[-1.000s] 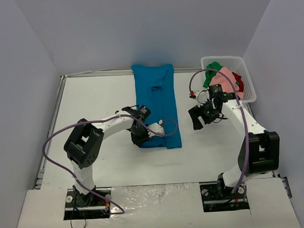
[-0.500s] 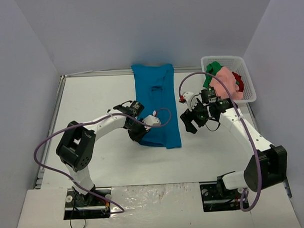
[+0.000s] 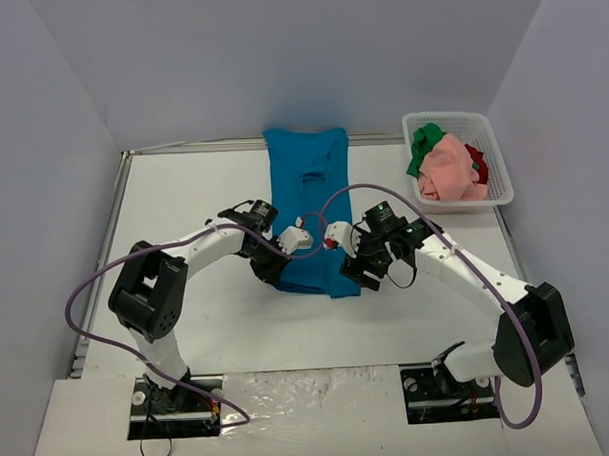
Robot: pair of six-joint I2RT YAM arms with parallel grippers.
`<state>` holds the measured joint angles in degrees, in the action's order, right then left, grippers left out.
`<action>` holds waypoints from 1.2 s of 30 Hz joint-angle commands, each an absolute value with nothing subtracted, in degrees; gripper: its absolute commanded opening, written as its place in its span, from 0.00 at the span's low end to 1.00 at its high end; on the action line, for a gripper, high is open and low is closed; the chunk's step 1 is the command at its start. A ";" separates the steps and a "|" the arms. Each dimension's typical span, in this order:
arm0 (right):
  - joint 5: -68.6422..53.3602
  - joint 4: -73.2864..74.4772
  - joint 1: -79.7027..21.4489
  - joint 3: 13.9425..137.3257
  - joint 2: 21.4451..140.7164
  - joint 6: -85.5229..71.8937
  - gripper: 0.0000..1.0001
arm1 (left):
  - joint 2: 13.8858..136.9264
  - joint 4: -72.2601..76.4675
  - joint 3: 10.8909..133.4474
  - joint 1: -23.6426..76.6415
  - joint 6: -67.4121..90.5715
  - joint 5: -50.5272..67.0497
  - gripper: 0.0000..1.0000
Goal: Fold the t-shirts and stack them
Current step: Grab the bottom of the folded rectangular tshirt with both arms
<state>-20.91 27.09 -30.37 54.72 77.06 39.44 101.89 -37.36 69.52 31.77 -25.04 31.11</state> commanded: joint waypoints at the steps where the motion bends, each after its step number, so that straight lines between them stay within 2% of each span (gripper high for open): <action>1: -18.55 27.07 -33.74 54.14 79.98 42.98 0.63 | 99.67 -37.88 70.14 31.29 -24.79 33.13 0.02; 9: -17.58 26.90 -37.09 53.97 85.69 43.68 0.47 | 100.99 -38.32 71.02 31.02 -24.70 34.19 0.02; 16: -18.46 26.63 -38.14 53.61 90.79 43.77 0.42 | 101.25 -38.67 71.19 30.76 -24.52 35.16 0.02; 25: -19.42 25.49 -38.32 54.05 94.66 43.51 0.42 | 101.51 -38.76 70.84 30.76 -24.96 35.86 0.02; 36: -14.68 25.14 -38.32 54.40 95.80 42.45 0.41 | 101.16 -39.64 70.40 30.67 -26.19 36.21 0.02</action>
<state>-18.22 23.24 -38.30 53.98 94.63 43.57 102.54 -38.26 69.54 30.41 -24.25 34.30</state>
